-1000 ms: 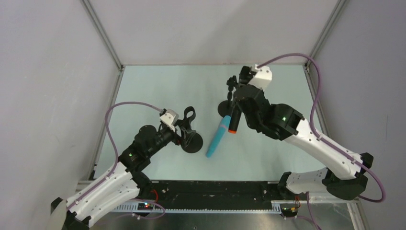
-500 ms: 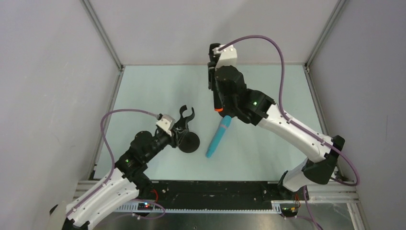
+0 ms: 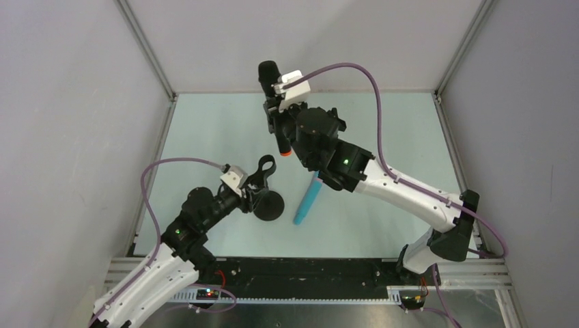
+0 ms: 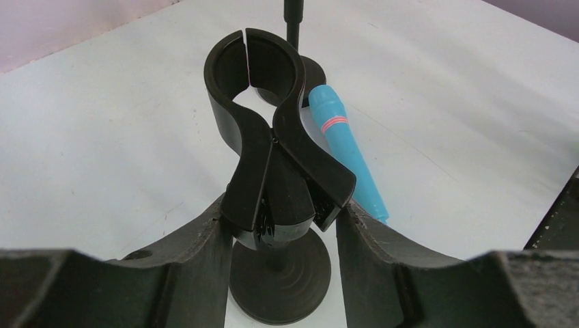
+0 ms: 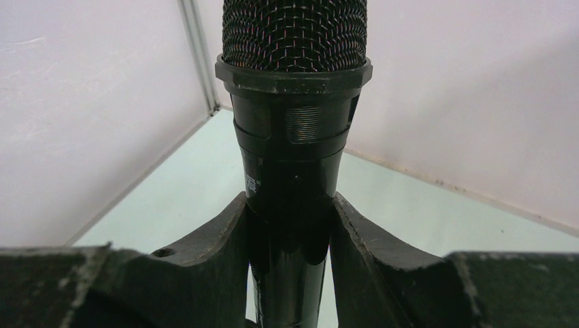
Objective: Attach the microphones to the stand
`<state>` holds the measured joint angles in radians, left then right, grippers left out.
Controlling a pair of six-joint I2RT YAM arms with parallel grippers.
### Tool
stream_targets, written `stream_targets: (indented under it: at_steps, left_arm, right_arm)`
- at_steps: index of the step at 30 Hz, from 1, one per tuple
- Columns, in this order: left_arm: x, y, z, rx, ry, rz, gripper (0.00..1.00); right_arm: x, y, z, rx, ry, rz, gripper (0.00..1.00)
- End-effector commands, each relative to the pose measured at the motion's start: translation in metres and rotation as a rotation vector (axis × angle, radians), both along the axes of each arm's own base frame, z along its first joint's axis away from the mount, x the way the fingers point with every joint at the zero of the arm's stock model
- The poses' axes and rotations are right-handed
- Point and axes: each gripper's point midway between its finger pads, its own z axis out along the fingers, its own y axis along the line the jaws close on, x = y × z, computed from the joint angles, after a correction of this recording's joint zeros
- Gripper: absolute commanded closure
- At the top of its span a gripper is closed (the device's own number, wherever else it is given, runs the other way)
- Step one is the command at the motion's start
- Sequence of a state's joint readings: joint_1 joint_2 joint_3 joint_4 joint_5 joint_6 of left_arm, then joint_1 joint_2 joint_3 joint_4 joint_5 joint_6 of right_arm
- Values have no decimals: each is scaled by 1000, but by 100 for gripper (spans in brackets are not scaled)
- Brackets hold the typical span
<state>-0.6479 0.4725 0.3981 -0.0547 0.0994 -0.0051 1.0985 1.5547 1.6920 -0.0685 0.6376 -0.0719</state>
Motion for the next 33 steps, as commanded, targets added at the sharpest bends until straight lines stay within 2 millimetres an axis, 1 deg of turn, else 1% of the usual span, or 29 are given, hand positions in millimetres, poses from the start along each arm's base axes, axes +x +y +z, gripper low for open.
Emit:
stream_targets:
  at_steps: [1,4,6,7,8,9,10,11,12,13,14,16,20,23,26,29,33]
  left_arm:
    - [-3,-8,12,-59,-5,-54,100]
    - [-3,-8,14,-59,-10,-65,100]
    - [-3,-8,16,-55,-18,-70,91]
    - [-2,-8,15,-52,-18,-67,75]
    - [-2,-8,17,-51,-22,-67,68]
    - [-2,-8,17,-50,-23,-64,52]
    - [-1,-7,18,-50,-23,-61,43]
    - [-2,-7,19,-52,-24,-60,31]
    - [-2,-7,19,-54,-26,-61,23]
    - [-2,-7,19,-57,-25,-64,18]
    - [-3,-7,19,-61,-24,-63,6]
    - [-2,-7,17,-64,-14,-58,1]
    - [0,-8,20,-77,-35,-46,0]
    - [2,-7,18,-76,-34,-37,0]
    - [5,-6,16,-80,-30,-18,1]
    - [7,-4,13,-84,-19,5,4]
    - [9,0,9,-80,-18,33,6]
  right_arm:
    - [-7,22,14,74,-79,51,100]
    - [-12,31,3,97,-95,76,100]
    - [-14,36,1,110,-100,88,100]
    - [-14,38,-1,111,-98,93,100]
    - [-14,40,0,117,-100,95,100]
    - [-14,42,-1,115,-100,98,100]
    - [-15,43,1,119,-103,102,100]
    - [-15,44,1,118,-104,106,100]
    - [-16,45,3,122,-107,110,100]
    - [-17,47,3,117,-109,114,100]
    - [-18,47,5,117,-111,115,100]
    - [-19,48,6,116,-112,118,100]
    - [-22,46,8,119,-119,118,100]
    - [-24,47,12,123,-131,121,100]
    - [-24,48,13,124,-146,123,100]
    - [-23,50,15,130,-158,123,100]
    - [-22,55,10,129,-151,125,100]
